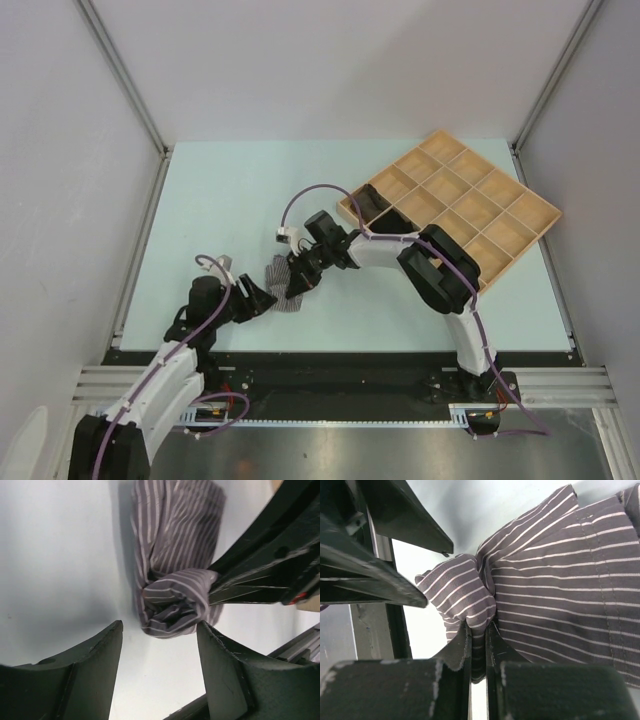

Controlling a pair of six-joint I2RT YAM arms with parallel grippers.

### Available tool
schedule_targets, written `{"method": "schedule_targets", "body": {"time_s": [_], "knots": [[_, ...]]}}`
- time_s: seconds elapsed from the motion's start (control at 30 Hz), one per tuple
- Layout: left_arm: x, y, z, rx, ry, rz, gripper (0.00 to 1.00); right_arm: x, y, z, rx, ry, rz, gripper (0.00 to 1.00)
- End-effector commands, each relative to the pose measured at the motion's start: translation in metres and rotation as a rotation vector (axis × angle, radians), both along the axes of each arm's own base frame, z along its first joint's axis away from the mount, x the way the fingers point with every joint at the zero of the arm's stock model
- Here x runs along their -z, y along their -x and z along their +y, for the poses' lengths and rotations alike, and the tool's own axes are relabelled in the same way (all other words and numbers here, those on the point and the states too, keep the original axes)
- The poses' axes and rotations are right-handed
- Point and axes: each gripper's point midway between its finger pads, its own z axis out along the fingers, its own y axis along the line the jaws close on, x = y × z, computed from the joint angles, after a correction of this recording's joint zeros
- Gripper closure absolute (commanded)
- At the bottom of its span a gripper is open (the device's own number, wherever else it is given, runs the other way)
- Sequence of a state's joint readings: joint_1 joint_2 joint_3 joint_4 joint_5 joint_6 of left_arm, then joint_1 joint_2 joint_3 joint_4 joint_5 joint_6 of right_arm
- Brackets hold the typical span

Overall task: Roll the underwear
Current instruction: Roll the underwear to the center of the board.

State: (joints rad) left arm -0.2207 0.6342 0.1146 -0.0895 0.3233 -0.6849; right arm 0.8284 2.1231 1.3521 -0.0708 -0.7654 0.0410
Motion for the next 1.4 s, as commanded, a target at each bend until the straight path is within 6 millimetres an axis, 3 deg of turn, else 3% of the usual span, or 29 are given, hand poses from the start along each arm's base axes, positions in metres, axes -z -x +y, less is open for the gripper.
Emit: {"method": "schedule_targets", "body": {"time_s": [0.0, 0.3, 0.37, 0.5, 0.53, 0.6, 0.63, 0.8, 0.9, 1.0, 1.03, 1.1, 1.13, 1.27, 1.37], "knots": [[0.008, -0.008, 0.003, 0.009, -0.056, -0.026, 0.36, 0.010, -0.014, -0.001, 0.026, 0.036, -0.008, 1.00], [0.006, -0.025, 0.001, -0.001, -0.079, -0.043, 0.41, 0.019, -0.014, -0.002, 0.019, 0.059, 0.010, 1.00], [0.007, -0.027, 0.000, -0.007, -0.091, -0.035, 0.47, 0.017, -0.014, -0.002, 0.018, 0.059, 0.006, 0.99], [0.009, -0.035, 0.002, -0.041, -0.118, -0.014, 0.69, -0.001, -0.021, -0.002, 0.035, 0.053, -0.041, 0.66], [0.012, -0.035, 0.003, -0.043, -0.123, 0.002, 0.76, -0.005, -0.023, -0.003, 0.044, 0.055, -0.048, 0.53], [0.013, -0.037, 0.004, -0.053, -0.132, 0.015, 0.87, -0.021, -0.032, -0.005, 0.074, 0.059, -0.084, 0.17], [0.017, -0.036, 0.006, -0.058, -0.143, 0.038, 0.90, -0.028, -0.036, -0.007, 0.089, 0.059, -0.098, 0.14], [0.017, -0.040, 0.004, -0.036, -0.172, 0.083, 0.94, -0.060, -0.063, -0.027, 0.186, 0.129, -0.266, 0.07], [0.018, -0.039, 0.005, -0.025, -0.193, 0.132, 0.94, -0.073, -0.066, -0.033, 0.189, 0.170, -0.410, 0.07], [0.016, -0.040, 0.002, 0.001, -0.203, 0.163, 0.93, -0.081, -0.053, -0.023, 0.149, 0.169, -0.541, 0.07], [0.017, -0.038, 0.002, 0.007, -0.207, 0.179, 0.93, -0.092, -0.046, -0.010, 0.135, 0.123, -0.587, 0.07], [0.016, -0.042, 0.000, 0.016, -0.213, 0.196, 0.93, -0.098, -0.034, -0.007, 0.114, 0.083, -0.642, 0.07], [0.018, -0.040, 0.001, 0.020, -0.221, 0.216, 0.94, -0.106, -0.025, 0.003, 0.084, 0.031, -0.677, 0.07], [0.015, -0.043, -0.004, 0.042, -0.213, 0.237, 0.94, -0.104, 0.008, 0.017, -0.024, -0.045, -0.718, 0.07], [0.016, -0.045, -0.006, 0.045, -0.213, 0.255, 0.94, -0.094, 0.022, 0.023, -0.073, -0.052, -0.707, 0.10]]}}
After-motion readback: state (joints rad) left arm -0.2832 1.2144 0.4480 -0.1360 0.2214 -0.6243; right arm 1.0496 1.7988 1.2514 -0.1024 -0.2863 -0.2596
